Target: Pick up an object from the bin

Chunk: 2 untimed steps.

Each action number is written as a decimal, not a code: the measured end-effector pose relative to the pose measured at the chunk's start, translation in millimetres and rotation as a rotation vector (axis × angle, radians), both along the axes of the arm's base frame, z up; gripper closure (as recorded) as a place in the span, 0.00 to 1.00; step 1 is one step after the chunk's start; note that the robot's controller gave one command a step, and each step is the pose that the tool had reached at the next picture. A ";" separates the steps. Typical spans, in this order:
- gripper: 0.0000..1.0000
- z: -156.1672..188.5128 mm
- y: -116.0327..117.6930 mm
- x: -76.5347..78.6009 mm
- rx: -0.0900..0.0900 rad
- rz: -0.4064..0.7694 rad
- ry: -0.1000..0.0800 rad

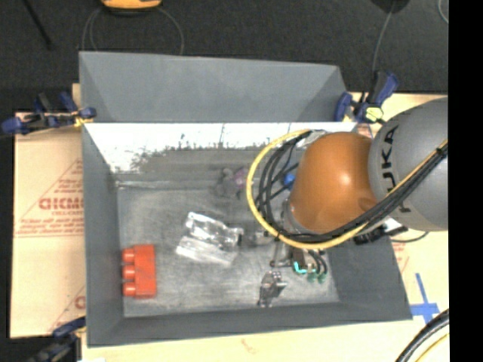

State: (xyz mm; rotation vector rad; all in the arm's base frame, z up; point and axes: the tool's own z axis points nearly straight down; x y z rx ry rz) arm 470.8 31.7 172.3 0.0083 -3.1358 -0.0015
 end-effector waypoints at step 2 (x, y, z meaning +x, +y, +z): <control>0.00 -71.2 -6.2 120.9 -0.002 -0.204 -0.011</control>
Offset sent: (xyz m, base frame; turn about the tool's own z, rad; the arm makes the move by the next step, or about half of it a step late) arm 0.0762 0.0941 -0.1023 -0.1130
